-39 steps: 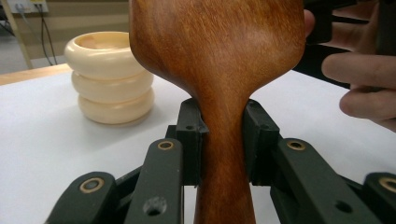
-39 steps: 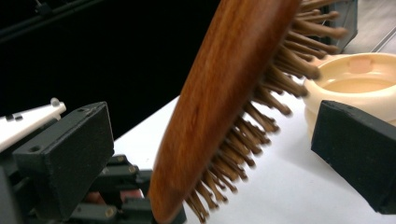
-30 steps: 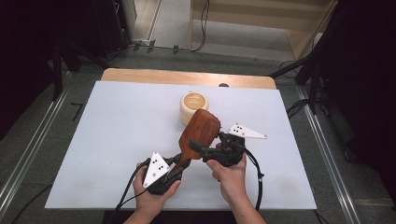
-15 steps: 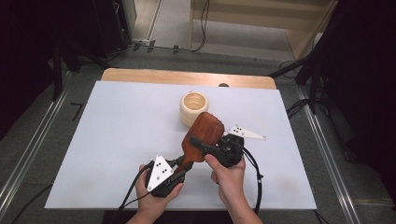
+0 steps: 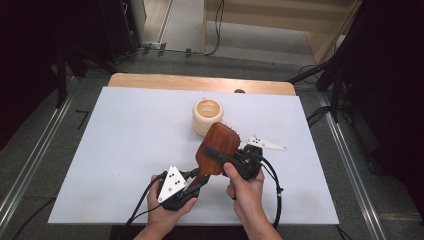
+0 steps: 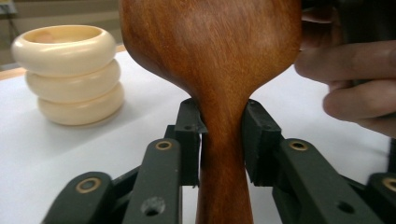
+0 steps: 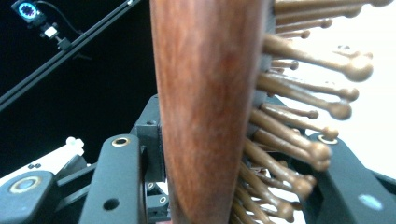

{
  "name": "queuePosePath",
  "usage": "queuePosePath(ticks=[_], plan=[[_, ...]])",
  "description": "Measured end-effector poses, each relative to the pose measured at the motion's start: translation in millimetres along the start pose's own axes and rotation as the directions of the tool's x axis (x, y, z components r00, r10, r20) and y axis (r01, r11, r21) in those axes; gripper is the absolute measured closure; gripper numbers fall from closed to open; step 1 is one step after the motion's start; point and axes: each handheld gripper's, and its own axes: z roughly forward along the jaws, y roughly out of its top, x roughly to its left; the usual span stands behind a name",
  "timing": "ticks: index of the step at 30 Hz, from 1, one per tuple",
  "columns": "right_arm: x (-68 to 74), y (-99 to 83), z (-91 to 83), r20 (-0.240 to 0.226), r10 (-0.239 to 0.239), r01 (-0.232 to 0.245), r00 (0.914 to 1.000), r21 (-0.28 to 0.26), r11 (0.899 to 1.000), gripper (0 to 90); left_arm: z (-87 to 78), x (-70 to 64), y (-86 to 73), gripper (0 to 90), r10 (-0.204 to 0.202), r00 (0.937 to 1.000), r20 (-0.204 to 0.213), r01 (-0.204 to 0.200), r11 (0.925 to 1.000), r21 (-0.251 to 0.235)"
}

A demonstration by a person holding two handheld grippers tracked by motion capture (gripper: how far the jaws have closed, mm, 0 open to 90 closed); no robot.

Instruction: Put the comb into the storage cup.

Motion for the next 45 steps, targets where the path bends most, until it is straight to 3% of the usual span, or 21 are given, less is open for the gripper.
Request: queuePosePath(ticks=[1, 3, 4, 5, 7, 8, 9, 14, 17, 19, 23, 33, 45], plan=[[0.0, 0.0, 0.0, 0.000, 0.000, 0.000, 1.0000, 0.000, 1.000, 50.2, -0.3, 0.1, 0.2, 62.7, -0.005, 1.0000, 0.006, 0.005, 1.0000, -0.006], [2.4, 1.7, -2.0, 0.005, -0.038, 0.038, 0.9993, -0.008, 0.999, 50.3, -1.0, 1.4, 1.0, 48.6, -0.010, 0.9998, 0.015, 0.011, 0.9999, -0.005], [2.4, 1.7, -2.0, 0.005, -0.038, 0.038, 0.9993, -0.008, 0.999, 50.3, -1.2, 2.4, 1.3, 48.6, -0.016, 0.9994, 0.031, 0.016, 0.9999, -0.005], [4.0, 2.9, -3.2, 0.015, -0.069, 0.069, 0.9975, -0.016, 0.997, 50.3, -1.8, 3.0, 1.7, 38.8, -0.015, 0.9991, 0.040, 0.016, 0.9999, -0.003], [5.3, 4.1, -4.9, 0.017, -0.092, 0.092, 0.9956, -0.021, 0.995, 50.4, -3.2, 3.9, 2.0, 30.3, -0.015, 0.9988, 0.047, 0.016, 0.9998, -0.011], [5.3, 4.1, -4.9, 0.017, -0.092, 0.092, 0.9956, -0.021, 0.995, 50.4, -4.2, 5.4, 2.2, 30.3, -0.017, 0.9984, 0.054, 0.018, 0.9998, -0.014], [6.7, 5.0, -6.7, 0.029, -0.113, 0.114, 0.9932, -0.030, 0.993, 50.4, -5.5, 7.0, 2.1, 21.5, -0.021, 0.9984, 0.052, 0.022, 0.9995, -0.022], [7.3, 7.0, -11.0, 0.042, -0.122, 0.124, 0.9916, -0.038, 0.992, 50.4, -13.4, 19.1, 0.5, 13.8, -0.045, 0.9983, 0.038, 0.047, 0.9978, -0.046], [8.4, 9.4, -14.4, 0.055, -0.156, 0.158, 0.9863, -0.046, 0.986, 50.4, -17.2, 26.1, -1.4, 0.0, -0.042, 0.9981, 0.045, 0.044, 0.9980, -0.045], [9.1, 10.1, -14.9, 0.058, -0.163, 0.166, 0.9849, -0.050, 0.985, 50.4, -20.6, 31.0, -3.4, 0.0, -0.046, 0.9975, 0.054, 0.049, 0.9976, -0.050], [10.7, 11.7, -17.1, 0.065, -0.189, 0.193, 0.9798, -0.058, 0.980, 50.4, -26.7, 38.5, -6.1, 0.0, -0.046, 0.9988, 0.017, 0.047, 0.9975, -0.053], [9.7, 14.4, -20.8, 0.071, -0.210, 0.214, 0.9751, -0.064, 0.975, 50.4, -41.3, 57.6, -10.0, 0.0, -0.033, 0.9990, -0.029, 0.032, 0.9982, -0.051], [9.8, 15.7, -22.5, 0.080, -0.221, 0.226, 0.9720, -0.063, 0.972, 50.4, -64.0, 84.5, -16.2, 0.0, -0.062, 0.9914, -0.115, 0.053, 0.9951, -0.083]])
